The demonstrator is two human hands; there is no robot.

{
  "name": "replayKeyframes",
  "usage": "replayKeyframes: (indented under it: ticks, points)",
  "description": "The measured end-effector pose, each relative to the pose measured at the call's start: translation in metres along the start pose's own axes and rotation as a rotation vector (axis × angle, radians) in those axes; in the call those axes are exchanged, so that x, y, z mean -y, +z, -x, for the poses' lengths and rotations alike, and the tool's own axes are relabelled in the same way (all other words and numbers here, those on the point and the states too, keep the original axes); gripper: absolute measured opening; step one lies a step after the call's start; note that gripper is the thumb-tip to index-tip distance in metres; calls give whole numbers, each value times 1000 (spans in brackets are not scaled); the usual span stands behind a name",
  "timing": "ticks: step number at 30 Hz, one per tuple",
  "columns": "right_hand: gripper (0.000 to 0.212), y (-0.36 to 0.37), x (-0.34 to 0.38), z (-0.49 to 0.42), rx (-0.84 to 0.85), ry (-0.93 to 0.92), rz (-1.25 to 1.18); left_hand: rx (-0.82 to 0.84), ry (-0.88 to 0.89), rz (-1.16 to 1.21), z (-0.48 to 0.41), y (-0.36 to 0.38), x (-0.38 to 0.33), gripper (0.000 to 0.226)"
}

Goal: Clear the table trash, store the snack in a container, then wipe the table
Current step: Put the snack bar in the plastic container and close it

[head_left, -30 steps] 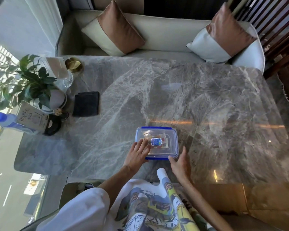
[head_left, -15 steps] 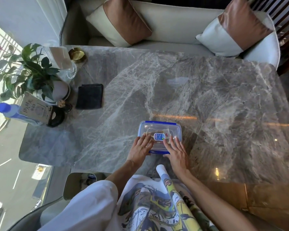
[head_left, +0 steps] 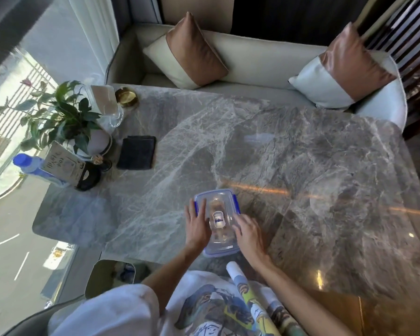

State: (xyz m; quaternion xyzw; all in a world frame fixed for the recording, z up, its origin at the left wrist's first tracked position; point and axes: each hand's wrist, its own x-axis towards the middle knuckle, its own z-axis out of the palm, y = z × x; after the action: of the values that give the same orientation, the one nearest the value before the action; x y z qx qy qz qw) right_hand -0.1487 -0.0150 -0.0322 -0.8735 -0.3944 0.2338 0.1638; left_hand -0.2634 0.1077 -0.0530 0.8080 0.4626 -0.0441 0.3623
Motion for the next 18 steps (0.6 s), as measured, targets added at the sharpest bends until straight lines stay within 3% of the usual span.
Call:
replayKeyframes:
  ticks: [3,6,13,18]
  points:
    - [73,-8,-3,-13,205,363,-509,-16,-320,594,27,13,-8,78]
    - [61,-1,-5,-8,410,481,-796,35,-526,756,46,20,-5,61]
    - [66,12,-1,-9,437,501,-860,-72,-595,838,50,6,9,50]
    - [56,15,45,-37,503,228,-710,-192,-640,932,61,-23,47,44]
